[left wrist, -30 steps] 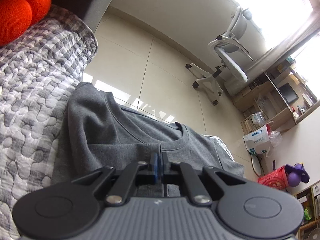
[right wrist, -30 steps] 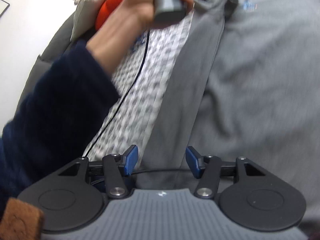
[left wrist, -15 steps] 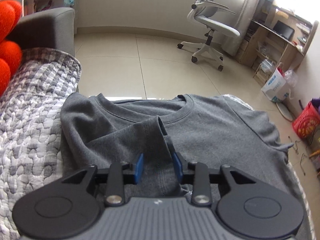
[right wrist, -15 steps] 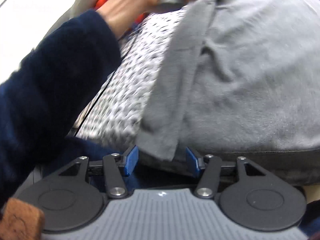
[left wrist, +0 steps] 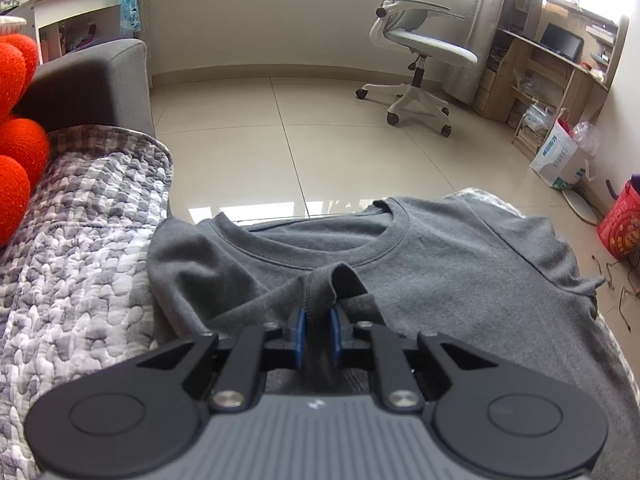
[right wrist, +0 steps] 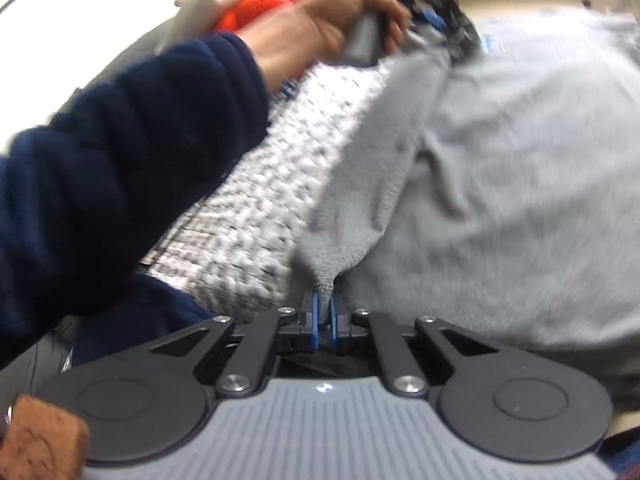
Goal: Fold clothes
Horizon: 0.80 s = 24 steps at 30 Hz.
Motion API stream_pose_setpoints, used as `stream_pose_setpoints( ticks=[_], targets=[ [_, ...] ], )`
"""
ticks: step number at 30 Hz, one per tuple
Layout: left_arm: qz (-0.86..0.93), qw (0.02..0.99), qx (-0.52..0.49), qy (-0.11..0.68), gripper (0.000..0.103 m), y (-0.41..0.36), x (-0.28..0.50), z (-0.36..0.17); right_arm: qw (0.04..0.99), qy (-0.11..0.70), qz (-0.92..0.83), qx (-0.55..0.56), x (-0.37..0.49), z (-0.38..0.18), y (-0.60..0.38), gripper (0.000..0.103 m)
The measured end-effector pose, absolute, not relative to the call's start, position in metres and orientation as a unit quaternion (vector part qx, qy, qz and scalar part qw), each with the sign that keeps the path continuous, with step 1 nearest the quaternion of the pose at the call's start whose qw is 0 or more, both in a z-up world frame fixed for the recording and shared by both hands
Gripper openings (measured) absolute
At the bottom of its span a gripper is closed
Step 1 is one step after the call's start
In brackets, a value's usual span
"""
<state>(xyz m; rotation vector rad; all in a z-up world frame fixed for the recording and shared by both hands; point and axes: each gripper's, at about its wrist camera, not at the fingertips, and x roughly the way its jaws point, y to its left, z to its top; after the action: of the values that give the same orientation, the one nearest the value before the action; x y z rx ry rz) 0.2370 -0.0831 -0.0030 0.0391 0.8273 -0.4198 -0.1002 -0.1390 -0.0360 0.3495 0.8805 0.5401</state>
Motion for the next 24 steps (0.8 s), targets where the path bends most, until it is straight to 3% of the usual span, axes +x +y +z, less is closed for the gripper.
stream_pose_setpoints(
  ticks=[5,7,13,15,17,18,21,24],
  targets=[
    [-0.21,0.894,-0.014,0.396,0.018,-0.067,0.239,0.01,0.852,0.439,0.248,0.137,-0.101,-0.043,-0.135,0.008],
    [-0.213,0.896,-0.001,0.389,0.041,-0.07,0.236,0.015,0.853,0.442,0.241,0.138,-0.097,-0.049,-0.137,0.008],
    [-0.237,0.893,0.063,0.377,0.062,-0.111,0.229,0.012,0.852,0.441,0.243,0.141,-0.095,-0.052,-0.137,0.008],
    [-0.227,0.888,0.107,0.386,0.062,-0.131,0.228,-0.003,0.852,0.442,0.244,0.138,-0.093,-0.053,-0.134,0.008],
    [-0.19,0.886,0.131,0.403,0.053,-0.143,0.233,-0.02,0.853,0.441,0.244,0.134,-0.092,-0.053,-0.133,0.008],
    [-0.173,0.885,0.138,0.41,0.025,-0.147,0.235,-0.027,0.854,0.44,0.243,0.132,-0.092,-0.053,-0.133,0.008],
    [-0.157,0.895,0.075,0.411,0.006,-0.127,0.241,-0.022,0.859,0.433,0.241,0.128,-0.093,-0.05,-0.134,0.008],
    [-0.152,0.908,-0.027,0.39,0.006,-0.088,0.241,0.002,0.867,0.414,0.242,0.132,-0.094,-0.046,-0.138,0.008]
  ],
)
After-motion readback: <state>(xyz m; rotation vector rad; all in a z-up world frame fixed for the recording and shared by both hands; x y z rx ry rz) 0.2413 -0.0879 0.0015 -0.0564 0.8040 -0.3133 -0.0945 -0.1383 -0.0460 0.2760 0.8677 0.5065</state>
